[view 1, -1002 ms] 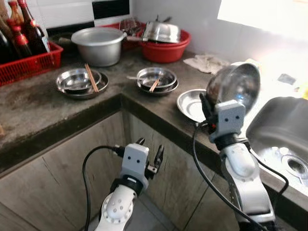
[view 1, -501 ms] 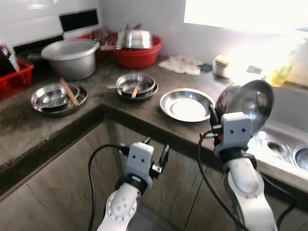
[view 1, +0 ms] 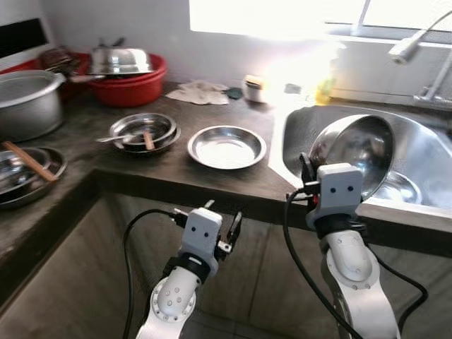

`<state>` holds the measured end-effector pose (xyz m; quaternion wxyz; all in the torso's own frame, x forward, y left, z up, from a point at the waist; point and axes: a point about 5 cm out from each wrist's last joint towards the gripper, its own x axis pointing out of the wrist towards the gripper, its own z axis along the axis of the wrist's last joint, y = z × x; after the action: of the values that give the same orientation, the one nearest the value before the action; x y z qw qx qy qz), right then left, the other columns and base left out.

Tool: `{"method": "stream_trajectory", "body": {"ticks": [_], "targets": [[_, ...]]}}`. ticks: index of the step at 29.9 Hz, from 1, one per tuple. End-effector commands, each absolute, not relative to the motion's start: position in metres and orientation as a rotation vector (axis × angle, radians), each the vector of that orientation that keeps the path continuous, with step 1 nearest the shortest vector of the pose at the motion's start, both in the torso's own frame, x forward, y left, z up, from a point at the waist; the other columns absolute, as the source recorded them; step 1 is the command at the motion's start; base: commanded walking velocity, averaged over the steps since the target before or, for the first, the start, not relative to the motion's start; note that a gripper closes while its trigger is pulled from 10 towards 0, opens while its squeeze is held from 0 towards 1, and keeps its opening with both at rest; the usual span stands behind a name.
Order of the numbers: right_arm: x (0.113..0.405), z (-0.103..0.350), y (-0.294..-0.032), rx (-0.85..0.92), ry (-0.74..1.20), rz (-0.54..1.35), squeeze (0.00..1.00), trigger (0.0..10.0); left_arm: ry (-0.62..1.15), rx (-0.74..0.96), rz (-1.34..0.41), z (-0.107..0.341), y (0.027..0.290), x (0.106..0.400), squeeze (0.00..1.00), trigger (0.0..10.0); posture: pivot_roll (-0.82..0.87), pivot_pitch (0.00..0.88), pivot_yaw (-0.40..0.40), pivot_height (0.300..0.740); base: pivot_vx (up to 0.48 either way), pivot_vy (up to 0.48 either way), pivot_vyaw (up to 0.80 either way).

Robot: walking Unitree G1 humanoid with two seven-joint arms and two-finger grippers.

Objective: Kitchen organization

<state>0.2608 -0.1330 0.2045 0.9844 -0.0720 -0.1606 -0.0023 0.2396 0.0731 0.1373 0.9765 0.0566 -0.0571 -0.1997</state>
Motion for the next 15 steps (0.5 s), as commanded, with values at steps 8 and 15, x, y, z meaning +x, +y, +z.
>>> {"method": "stream_trajectory", "body": {"ticks": [8,15], "targets": [[0.2646,0.2130,-0.1253,-0.135,-0.342,0.042,0.00,10.0,-0.112,0.159,-0.392,0.1343,0.0784,0.2410,0.00,10.0,0.17,0.000,-0.038,0.740,0.166,-0.233,0.00],[0.2671,0.2127,-0.1276,-0.138,-0.329,0.034,0.00,10.0,-0.109,0.167,-0.391,0.1333,0.0781,0.2410,0.00,10.0,0.17,0.000,-0.035,0.740,0.269,-0.395,0.00]]}}
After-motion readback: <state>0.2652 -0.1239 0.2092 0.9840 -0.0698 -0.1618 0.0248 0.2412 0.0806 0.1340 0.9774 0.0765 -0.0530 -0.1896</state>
